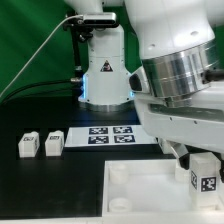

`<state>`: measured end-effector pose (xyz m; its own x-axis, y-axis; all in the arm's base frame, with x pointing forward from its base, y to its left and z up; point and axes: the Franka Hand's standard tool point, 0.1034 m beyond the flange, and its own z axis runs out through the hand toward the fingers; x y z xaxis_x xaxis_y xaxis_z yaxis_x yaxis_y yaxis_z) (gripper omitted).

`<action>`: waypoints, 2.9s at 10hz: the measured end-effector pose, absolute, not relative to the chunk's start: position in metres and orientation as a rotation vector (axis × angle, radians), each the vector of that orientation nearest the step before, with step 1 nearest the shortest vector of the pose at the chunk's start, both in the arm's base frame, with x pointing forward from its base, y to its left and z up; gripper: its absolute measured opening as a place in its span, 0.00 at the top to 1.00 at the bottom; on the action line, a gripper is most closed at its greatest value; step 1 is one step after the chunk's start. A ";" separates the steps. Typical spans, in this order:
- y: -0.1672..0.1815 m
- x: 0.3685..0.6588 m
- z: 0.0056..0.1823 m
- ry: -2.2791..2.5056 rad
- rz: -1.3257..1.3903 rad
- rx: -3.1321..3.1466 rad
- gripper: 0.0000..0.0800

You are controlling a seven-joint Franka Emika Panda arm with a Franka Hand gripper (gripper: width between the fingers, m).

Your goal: Assemble one leg

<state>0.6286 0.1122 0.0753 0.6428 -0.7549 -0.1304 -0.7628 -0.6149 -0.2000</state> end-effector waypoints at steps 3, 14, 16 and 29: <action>0.109 0.628 0.074 0.770 -0.006 -2.811 0.19; 0.105 0.627 0.074 1.096 0.019 -2.765 0.64; 0.103 0.626 0.073 1.625 0.106 -2.460 0.64; 0.117 0.617 0.072 0.595 0.077 -2.970 0.19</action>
Offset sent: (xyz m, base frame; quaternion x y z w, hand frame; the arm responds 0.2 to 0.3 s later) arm -0.0043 -0.0130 0.0026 -0.1182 0.0224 -0.4537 0.8830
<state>0.6175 0.1166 0.0723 0.9219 -0.3806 -0.0717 -0.3863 -0.9170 -0.0993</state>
